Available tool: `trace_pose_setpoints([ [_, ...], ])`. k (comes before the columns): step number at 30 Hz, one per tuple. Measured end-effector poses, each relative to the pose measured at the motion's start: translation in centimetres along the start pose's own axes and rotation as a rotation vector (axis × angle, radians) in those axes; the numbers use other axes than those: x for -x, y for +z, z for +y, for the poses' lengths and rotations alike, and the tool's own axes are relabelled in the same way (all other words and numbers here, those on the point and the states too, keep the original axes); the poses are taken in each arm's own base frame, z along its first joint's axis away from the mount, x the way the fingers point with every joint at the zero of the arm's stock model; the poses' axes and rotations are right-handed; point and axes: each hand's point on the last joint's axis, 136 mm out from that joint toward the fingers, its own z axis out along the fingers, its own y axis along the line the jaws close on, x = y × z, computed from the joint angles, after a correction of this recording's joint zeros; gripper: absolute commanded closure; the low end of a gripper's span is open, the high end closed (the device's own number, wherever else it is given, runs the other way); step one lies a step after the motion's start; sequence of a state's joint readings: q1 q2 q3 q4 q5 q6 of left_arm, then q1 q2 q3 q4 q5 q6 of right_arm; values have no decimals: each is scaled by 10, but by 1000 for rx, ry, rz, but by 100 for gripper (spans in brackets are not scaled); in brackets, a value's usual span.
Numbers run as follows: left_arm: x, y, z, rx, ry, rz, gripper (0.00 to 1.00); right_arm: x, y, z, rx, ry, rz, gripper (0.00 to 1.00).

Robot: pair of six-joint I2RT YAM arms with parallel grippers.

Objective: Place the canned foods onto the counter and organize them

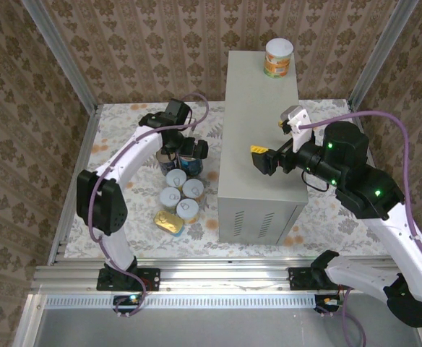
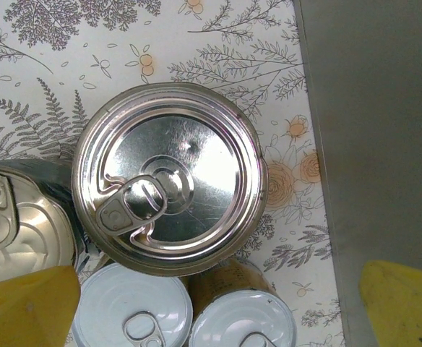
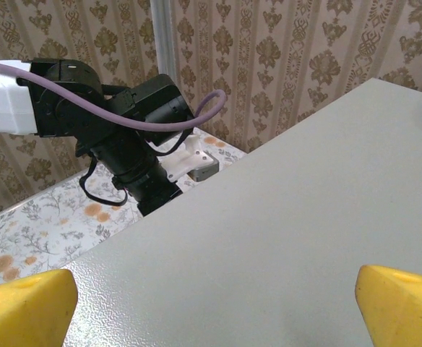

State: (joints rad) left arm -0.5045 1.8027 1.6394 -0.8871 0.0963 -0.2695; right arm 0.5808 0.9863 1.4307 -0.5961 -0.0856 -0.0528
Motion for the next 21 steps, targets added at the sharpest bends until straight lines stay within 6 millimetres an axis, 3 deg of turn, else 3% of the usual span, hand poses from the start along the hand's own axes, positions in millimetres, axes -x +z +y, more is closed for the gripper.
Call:
trace_pose_setpoints([
  [7, -3, 3, 1, 0, -17, 8, 0, 0, 0, -1, -4, -1, 0, 0],
  [21, -18, 28, 2, -18, -54, 67, 0, -4, 7, -2, -11, -3, 19, 0],
])
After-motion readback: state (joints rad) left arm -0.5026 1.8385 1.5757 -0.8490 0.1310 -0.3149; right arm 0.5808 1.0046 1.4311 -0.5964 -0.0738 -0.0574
